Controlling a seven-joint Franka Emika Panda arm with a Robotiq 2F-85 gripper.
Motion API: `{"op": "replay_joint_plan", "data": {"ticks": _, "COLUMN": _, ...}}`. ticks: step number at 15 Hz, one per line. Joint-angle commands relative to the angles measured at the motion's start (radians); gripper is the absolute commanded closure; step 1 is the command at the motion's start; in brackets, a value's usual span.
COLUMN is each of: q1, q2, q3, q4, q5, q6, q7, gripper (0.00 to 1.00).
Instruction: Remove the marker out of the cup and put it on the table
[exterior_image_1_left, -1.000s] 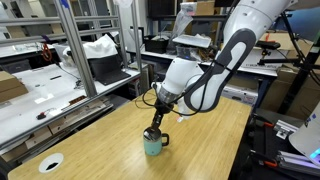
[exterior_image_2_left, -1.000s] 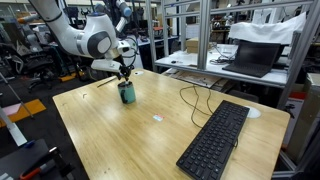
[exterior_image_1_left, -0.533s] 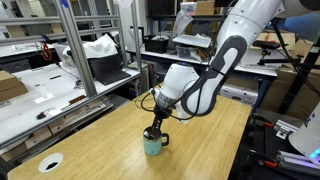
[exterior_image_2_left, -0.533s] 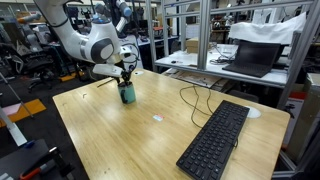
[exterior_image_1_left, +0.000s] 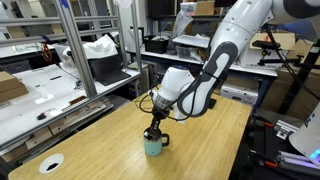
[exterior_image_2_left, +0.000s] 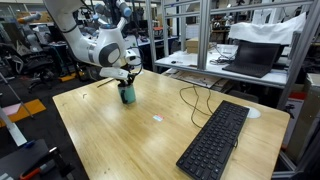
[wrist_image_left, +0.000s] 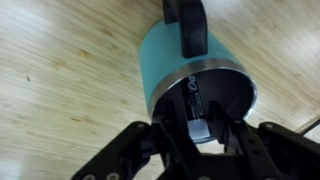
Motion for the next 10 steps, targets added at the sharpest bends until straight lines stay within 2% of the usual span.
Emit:
{"op": "replay_joint_plan", "data": {"ticks": 1, "q1": -0.030, "q2": 0.026, "q3": 0.040, "q4": 0.038, "q5": -0.025, "q6": -0.020, "q7": -0.024, "gripper": 0.55}}
{"op": "replay_joint_plan", "data": {"ticks": 2, "q1": -0.034, "q2": 0.033, "q3": 0.048, "q4": 0.043, "q5": -0.027, "q6": -0.021, "q7": -0.030, "gripper": 0.69}}
{"op": "replay_joint_plan", "data": {"ticks": 3, "q1": -0.032, "q2": 0.039, "q3": 0.051, "q4": 0.049, "q5": -0.028, "q6": -0.025, "q7": -0.030, "gripper": 0.78}}
{"op": "replay_joint_plan", "data": {"ticks": 4, "q1": -0.032, "q2": 0.044, "q3": 0.054, "q4": 0.053, "q5": -0.029, "q6": -0.024, "q7": -0.033, "gripper": 0.81}}
{"op": "replay_joint_plan", "data": {"ticks": 6, "q1": -0.031, "q2": 0.054, "q3": 0.057, "q4": 0.060, "q5": -0.030, "q6": -0.027, "q7": -0.035, "gripper": 0.95}}
{"op": "replay_joint_plan", "data": {"ticks": 8, "q1": -0.032, "q2": 0.060, "q3": 0.058, "q4": 0.066, "q5": -0.030, "q6": -0.025, "q7": -0.036, "gripper": 0.98}}
{"op": "replay_joint_plan", "data": {"ticks": 10, "q1": -0.031, "q2": 0.054, "q3": 0.055, "q4": 0.063, "q5": -0.029, "q6": -0.023, "q7": -0.032, "gripper": 0.95}}
